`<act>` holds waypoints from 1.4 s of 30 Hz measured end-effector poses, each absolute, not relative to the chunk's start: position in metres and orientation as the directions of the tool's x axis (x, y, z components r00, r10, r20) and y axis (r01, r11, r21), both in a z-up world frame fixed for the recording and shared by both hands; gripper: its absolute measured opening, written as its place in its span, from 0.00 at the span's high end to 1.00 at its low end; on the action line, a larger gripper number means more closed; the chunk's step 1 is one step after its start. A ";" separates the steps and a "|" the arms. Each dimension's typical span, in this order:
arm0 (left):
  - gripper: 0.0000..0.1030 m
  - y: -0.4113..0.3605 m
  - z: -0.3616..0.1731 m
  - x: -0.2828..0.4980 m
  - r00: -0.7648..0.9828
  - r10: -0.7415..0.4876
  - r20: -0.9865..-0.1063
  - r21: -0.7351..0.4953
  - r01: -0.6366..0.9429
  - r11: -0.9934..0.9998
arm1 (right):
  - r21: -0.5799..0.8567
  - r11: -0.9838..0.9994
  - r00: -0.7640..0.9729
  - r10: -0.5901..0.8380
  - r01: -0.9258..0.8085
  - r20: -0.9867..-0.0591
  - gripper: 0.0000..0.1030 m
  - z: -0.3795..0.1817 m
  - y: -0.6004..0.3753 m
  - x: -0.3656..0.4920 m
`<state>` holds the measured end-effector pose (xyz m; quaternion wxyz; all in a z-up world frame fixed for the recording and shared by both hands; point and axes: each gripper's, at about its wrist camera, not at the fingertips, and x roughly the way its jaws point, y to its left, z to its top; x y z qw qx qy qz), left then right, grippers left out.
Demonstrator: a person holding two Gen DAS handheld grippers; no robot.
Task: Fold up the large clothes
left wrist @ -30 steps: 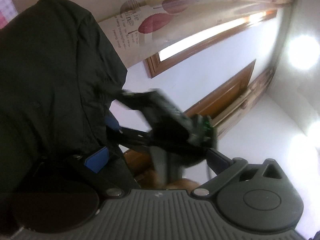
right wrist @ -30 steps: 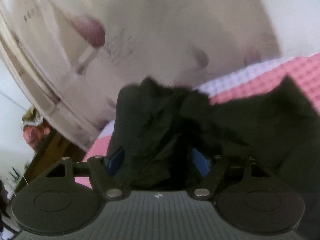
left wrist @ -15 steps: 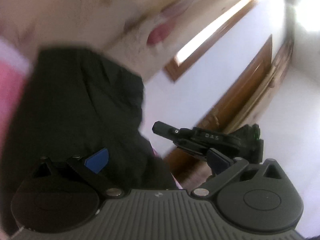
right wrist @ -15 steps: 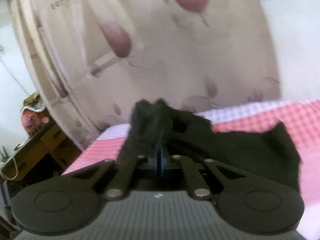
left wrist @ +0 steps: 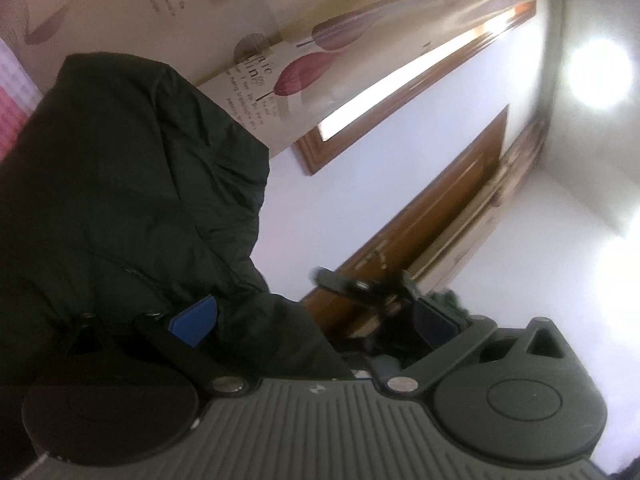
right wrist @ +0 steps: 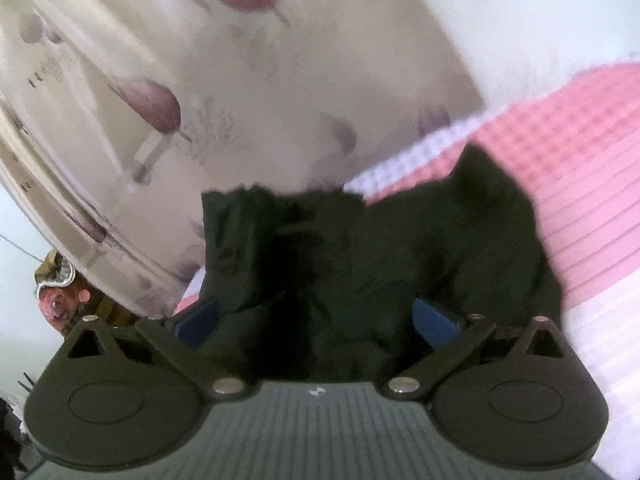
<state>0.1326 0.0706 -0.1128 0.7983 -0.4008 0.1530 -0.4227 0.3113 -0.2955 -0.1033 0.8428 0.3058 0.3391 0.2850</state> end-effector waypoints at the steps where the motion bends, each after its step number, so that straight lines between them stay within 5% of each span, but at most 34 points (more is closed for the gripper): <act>1: 0.00 0.071 -0.115 0.133 0.589 -0.801 0.108 -0.772 0.557 0.305 | 0.709 0.653 0.595 0.690 -0.267 -0.411 0.00 -0.103 -0.286 0.317; 9: 0.00 0.056 -0.126 0.136 0.515 -0.842 0.159 -0.756 0.613 0.232 | 0.576 0.709 0.522 0.698 -0.408 -0.490 0.00 -0.073 -0.208 0.363; 11: 0.00 0.053 -0.127 0.137 0.517 -0.841 0.159 -0.742 0.624 0.243 | 0.447 0.766 0.537 0.642 -0.461 -0.547 0.12 -0.074 -0.187 0.365; 12: 0.00 0.054 -0.128 0.138 0.522 -0.837 0.166 -0.744 0.623 0.241 | 0.385 0.784 0.544 0.617 -0.487 -0.568 0.34 -0.078 -0.180 0.365; 18: 0.00 0.075 -0.114 0.130 0.581 -0.797 0.169 -0.802 0.550 0.231 | 0.072 0.800 0.653 0.534 -0.595 -0.538 0.72 -0.060 -0.160 0.339; 22: 0.00 0.105 -0.095 0.112 0.672 -0.720 0.173 -0.782 0.538 0.314 | -0.054 0.786 0.701 0.515 -0.616 -0.493 0.82 -0.041 -0.153 0.329; 30: 0.00 0.122 -0.120 0.132 0.793 -0.609 0.016 -0.854 0.328 0.404 | -0.124 0.787 0.731 0.485 -0.604 -0.480 0.88 -0.035 -0.180 0.342; 35: 0.00 0.102 -0.125 0.135 0.785 -0.617 0.061 -0.833 0.381 0.402 | 0.294 0.787 0.623 0.611 -0.542 -0.488 0.83 -0.058 -0.247 0.369; 36: 0.00 0.101 -0.126 0.134 0.783 -0.619 0.064 -0.832 0.385 0.400 | 0.378 0.787 0.626 0.617 -0.487 -0.477 0.64 -0.060 -0.265 0.369; 37: 0.00 0.102 -0.126 0.135 0.779 -0.624 0.067 -0.833 0.389 0.395 | 0.454 0.776 0.624 0.625 -0.437 -0.469 0.31 -0.062 -0.281 0.367; 39: 0.00 0.103 -0.127 0.135 0.774 -0.629 0.067 -0.832 0.391 0.393 | 0.551 0.744 0.615 0.647 -0.378 -0.450 0.00 -0.067 -0.305 0.353; 42: 0.00 0.100 -0.128 0.136 0.771 -0.633 0.066 -0.828 0.396 0.396 | 0.594 0.714 0.554 0.683 -0.370 -0.476 0.00 -0.073 -0.306 0.333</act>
